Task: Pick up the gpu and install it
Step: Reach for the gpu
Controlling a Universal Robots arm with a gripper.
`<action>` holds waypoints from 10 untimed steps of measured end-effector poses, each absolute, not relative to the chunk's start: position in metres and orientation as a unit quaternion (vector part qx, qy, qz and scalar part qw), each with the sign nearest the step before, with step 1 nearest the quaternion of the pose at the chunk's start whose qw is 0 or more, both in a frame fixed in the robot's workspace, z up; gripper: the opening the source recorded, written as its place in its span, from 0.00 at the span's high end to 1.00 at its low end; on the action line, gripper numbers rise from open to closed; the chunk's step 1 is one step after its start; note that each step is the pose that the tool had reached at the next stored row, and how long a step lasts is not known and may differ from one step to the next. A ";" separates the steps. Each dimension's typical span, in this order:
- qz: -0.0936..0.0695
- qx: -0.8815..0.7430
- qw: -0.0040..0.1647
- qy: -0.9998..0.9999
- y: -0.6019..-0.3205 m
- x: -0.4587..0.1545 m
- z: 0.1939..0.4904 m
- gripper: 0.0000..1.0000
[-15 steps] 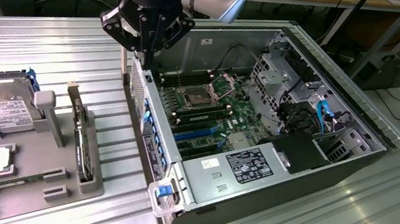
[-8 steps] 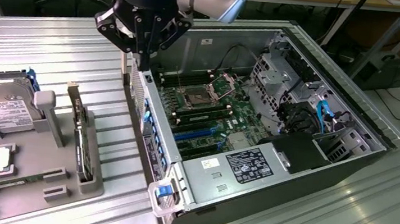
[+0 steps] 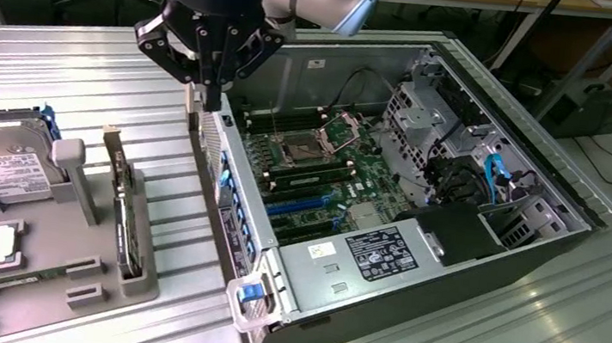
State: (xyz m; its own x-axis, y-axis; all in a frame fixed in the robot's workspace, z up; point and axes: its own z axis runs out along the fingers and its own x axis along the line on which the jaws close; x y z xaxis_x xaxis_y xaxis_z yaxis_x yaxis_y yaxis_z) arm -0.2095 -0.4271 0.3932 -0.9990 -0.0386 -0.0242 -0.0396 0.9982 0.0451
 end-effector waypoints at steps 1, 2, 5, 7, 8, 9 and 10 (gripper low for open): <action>0.023 -0.020 0.012 0.999 -0.427 -0.210 0.393 0.89; 0.023 -0.020 0.012 0.999 -0.427 -0.211 0.393 0.89; 0.023 -0.020 0.012 0.999 -0.427 -0.214 0.393 0.89; 0.023 -0.020 0.011 0.999 -0.428 -0.216 0.393 0.89; 0.023 -0.020 0.012 0.999 -0.428 -0.217 0.393 0.89; 0.023 -0.020 0.012 0.999 -0.428 -0.218 0.393 0.89; 0.023 -0.020 0.011 0.999 -0.428 -0.219 0.393 0.89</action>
